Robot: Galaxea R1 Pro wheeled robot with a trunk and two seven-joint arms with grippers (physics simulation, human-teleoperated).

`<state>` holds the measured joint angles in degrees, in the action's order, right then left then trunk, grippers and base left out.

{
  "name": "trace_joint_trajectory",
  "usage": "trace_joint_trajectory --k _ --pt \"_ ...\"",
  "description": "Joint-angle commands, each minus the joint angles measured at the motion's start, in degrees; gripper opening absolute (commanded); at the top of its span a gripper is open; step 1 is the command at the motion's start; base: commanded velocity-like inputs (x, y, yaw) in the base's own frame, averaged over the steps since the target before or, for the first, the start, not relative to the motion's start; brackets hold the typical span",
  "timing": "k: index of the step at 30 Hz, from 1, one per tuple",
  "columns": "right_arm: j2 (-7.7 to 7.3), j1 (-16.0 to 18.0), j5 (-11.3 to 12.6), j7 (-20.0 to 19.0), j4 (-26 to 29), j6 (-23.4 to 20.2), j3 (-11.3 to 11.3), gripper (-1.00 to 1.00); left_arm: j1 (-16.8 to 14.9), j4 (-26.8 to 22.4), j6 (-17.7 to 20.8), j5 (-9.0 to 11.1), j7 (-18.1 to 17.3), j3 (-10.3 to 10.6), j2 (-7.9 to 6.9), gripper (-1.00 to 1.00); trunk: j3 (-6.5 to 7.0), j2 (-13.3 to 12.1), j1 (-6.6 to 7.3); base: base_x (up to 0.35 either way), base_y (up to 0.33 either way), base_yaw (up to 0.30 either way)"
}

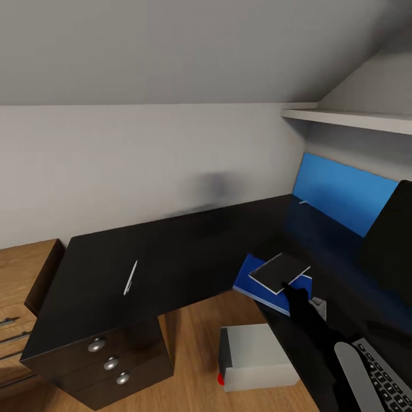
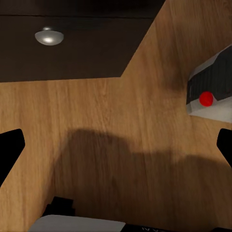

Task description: In the bedroom, organize the workspace by keeping the computer under the desk, ensuring the monitor is on the desk, placing the keyboard on the desk next to the monitor, placing the mouse on the desk next to the keyboard, moving the folder from the swivel chair onto the desk next to the mouse, stacking the notebook on top of the folder with the pen on top of the notebook, and positioning the swivel chair next to the desk.

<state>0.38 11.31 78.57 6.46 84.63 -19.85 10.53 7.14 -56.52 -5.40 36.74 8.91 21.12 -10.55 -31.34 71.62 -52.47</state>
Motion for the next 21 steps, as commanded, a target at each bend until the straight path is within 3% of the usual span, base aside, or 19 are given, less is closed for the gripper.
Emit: trace_joint_trajectory --k 1,8,21 --pt "0.04 0.0 0.7 0.3 0.0 -0.3 0.1 -1.00 0.0 -0.1 -0.3 0.6 0.4 0.3 -0.09 1.00 -0.04 0.0 0.00 0.000 0.000 0.000" --pt "0.08 0.0 0.6 2.8 -1.6 -0.3 -0.1 -1.00 0.0 -0.1 -0.3 0.5 0.4 0.3 -0.09 1.00 -0.04 0.0 0.00 0.000 0.000 0.000" --pt "0.15 0.0 0.5 3.9 -2.0 -0.2 -0.2 -1.00 0.0 -0.1 -0.3 0.5 0.4 0.4 -0.09 1.00 -0.04 0.0 0.00 0.000 0.000 0.000"
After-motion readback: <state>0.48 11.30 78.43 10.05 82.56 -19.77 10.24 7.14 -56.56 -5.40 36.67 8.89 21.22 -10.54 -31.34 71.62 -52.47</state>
